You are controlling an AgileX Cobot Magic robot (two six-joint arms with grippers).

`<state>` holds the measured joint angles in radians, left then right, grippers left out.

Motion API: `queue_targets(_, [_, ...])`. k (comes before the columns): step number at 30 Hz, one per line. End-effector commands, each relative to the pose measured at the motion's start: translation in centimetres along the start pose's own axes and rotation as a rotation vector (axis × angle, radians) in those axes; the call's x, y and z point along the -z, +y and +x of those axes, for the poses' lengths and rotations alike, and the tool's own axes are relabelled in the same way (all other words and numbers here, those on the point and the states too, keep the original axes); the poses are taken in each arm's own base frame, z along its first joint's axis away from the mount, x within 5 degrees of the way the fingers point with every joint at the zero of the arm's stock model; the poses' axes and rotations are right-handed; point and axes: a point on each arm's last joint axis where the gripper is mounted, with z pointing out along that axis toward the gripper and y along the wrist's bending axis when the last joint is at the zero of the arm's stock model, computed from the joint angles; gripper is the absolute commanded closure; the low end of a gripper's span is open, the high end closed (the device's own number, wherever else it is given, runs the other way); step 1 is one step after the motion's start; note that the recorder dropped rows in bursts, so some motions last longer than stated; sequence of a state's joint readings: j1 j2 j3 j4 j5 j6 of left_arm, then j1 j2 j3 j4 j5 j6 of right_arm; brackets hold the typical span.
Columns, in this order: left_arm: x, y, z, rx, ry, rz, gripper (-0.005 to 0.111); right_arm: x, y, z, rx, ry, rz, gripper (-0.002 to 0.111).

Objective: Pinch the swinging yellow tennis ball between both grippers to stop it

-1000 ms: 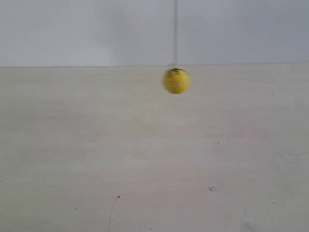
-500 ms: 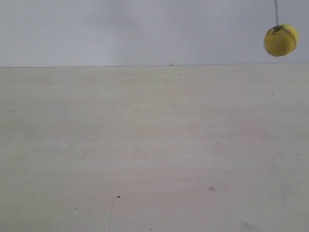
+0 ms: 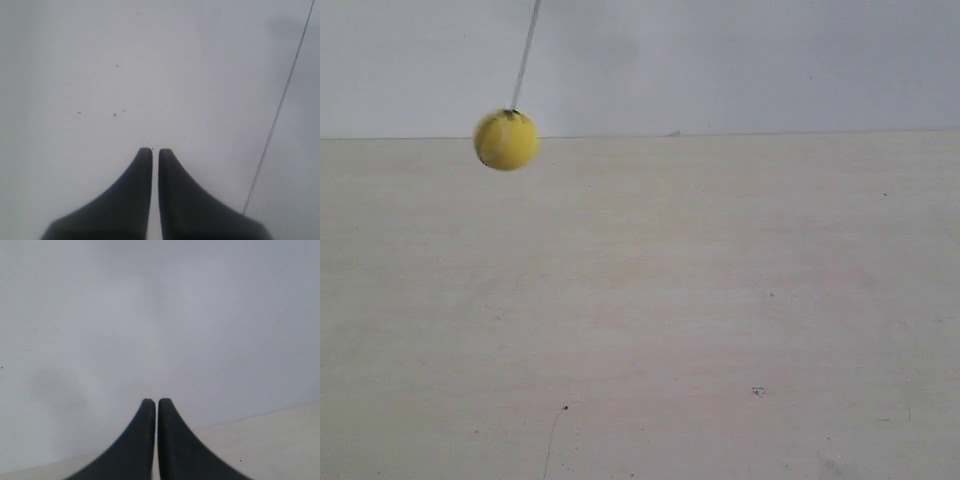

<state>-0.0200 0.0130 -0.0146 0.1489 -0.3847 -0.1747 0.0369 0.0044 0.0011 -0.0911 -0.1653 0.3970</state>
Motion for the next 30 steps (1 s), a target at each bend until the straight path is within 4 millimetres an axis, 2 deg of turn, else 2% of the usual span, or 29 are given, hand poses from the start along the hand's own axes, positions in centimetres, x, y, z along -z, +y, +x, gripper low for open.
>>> queue_targets(1, [-2.0, -0.4, -2.3, 0.088, 0.000, 0.044, 0.102, -0.5, 0.5, -1.4, 0.019, -0.048, -0.019, 0.108])
queue_targets(5, [-5.8, -0.9, -4.9, 0.082, 0.023, 0.117, 0.102, -2.5, 1.1, -3.3, 0.040, -0.020, -0.020, 0.108])
queue_targets(9, [-10.1, -2.0, -5.6, 0.043, 0.120, 0.255, 0.102, -5.5, 1.3, -3.5, 0.097, 0.095, -0.010, 0.108])
queue_targets(12, [-12.6, -3.4, -4.0, -0.011, 0.247, 0.454, 0.102, -7.4, 1.3, -2.3, 0.153, 0.171, -0.033, 0.108])
queue_targets(16, [-14.8, -4.8, -1.1, 0.001, 0.366, 0.686, 0.102, -9.4, 0.9, 0.2, 0.236, 0.302, -0.061, 0.108])
queue_targets(24, [-18.2, -5.1, 5.0, 0.015, 0.546, 0.817, 0.102, -11.6, 0.5, 4.2, 0.304, 0.459, -0.156, 0.108])
queue_targets(30, [-19.5, -5.5, 8.5, 0.031, 0.618, 0.952, 0.102, -12.2, 0.4, 5.9, 0.321, 0.508, -0.206, 0.108])
